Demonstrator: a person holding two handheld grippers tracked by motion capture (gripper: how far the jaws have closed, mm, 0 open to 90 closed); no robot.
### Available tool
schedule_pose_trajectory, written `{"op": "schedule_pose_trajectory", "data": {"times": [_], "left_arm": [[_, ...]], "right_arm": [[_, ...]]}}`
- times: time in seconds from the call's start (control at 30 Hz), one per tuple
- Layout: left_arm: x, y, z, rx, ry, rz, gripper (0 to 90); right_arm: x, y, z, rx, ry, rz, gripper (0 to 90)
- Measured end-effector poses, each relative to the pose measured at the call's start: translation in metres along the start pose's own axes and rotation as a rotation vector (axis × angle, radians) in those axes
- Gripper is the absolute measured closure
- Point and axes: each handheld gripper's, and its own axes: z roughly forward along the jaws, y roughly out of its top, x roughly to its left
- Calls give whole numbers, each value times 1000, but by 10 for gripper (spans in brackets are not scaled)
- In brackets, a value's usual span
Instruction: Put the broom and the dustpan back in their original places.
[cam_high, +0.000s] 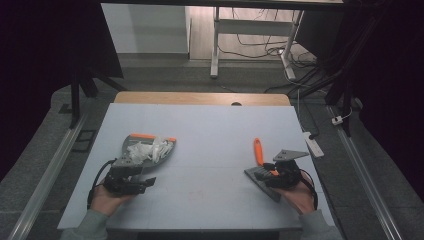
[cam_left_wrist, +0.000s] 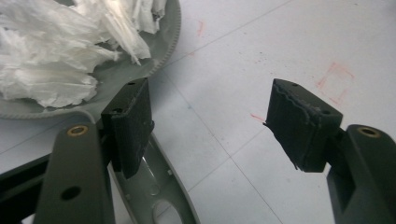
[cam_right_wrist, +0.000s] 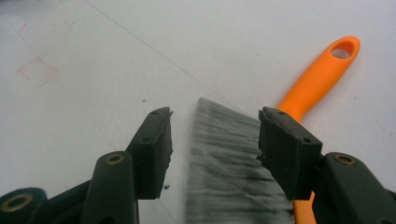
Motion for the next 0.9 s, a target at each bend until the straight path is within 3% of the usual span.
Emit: {"op": "schedule_pose_trajectory", "data": {"times": [0.2,0.43,0.9], "left_arm": [[1,-14,-3,6,-22,7,329],[0,-29,-13,-23,-2,-10,325],[-4,-28,-11,-34,5,-2,322]], "right_arm": [[5,-15,-10,-9,-23,-8,455],[3,-30,-23,-37,-39,-13,457],[-2,-36,-27,-43,-38,-25,464]]}}
